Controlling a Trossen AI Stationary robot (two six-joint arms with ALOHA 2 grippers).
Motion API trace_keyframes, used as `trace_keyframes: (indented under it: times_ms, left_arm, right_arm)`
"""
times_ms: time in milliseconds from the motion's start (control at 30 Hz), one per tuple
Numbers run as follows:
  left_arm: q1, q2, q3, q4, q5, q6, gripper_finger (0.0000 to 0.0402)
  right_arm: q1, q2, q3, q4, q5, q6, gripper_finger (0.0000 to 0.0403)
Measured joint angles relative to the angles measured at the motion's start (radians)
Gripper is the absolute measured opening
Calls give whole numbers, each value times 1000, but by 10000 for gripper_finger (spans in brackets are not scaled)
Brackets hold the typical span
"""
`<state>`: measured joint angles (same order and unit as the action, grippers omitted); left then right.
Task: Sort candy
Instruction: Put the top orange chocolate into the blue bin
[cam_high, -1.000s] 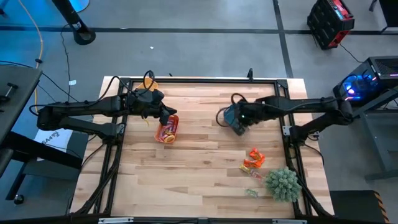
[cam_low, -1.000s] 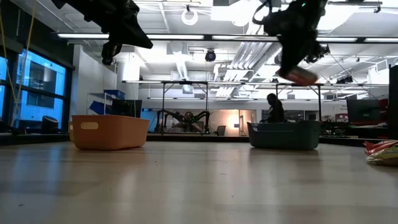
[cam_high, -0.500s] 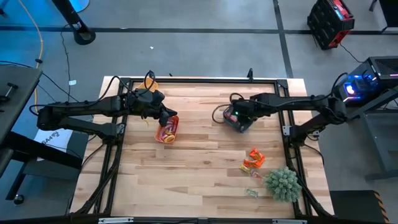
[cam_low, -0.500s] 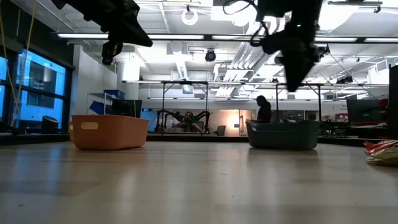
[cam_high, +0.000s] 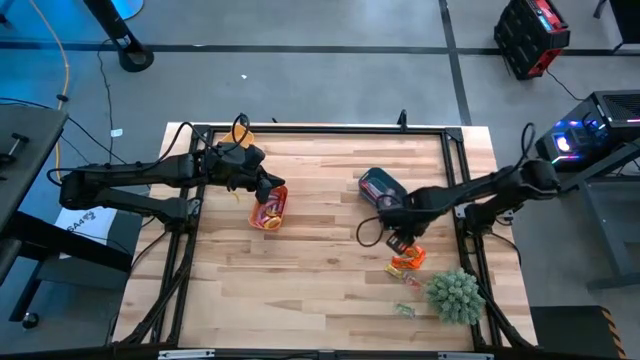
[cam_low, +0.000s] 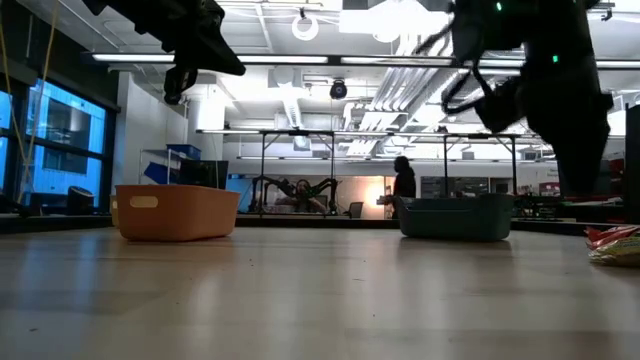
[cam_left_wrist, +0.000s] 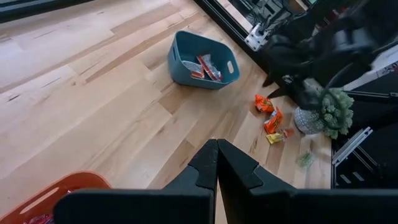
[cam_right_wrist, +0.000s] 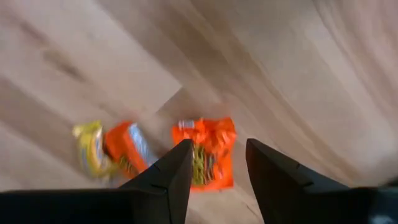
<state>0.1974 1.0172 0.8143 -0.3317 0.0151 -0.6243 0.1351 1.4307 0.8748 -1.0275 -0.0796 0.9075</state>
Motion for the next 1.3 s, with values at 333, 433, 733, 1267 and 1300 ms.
trace_keyframes:
  times_ms: [333,433,733,1267,1300]
  left_arm:
    - [0,0,0,0,0,-1,0]
    - [0,0,0,1,0,-2,0]
    - [0,0,0,7,0,-1,0]
    - [1,0,0,17,-27,0,0]
    - [0,0,0,17,-27,0,0]
  right_arm:
    - [-3,0,-232,260,-58,197,145]
    - [-4,-7,-268,327,-68,211,138]
    - [-17,-12,-102,174,-46,-13,14]
    - [-226,-26,260,86,520,-198,22]
    - [-245,-25,252,84,510,-197,28]
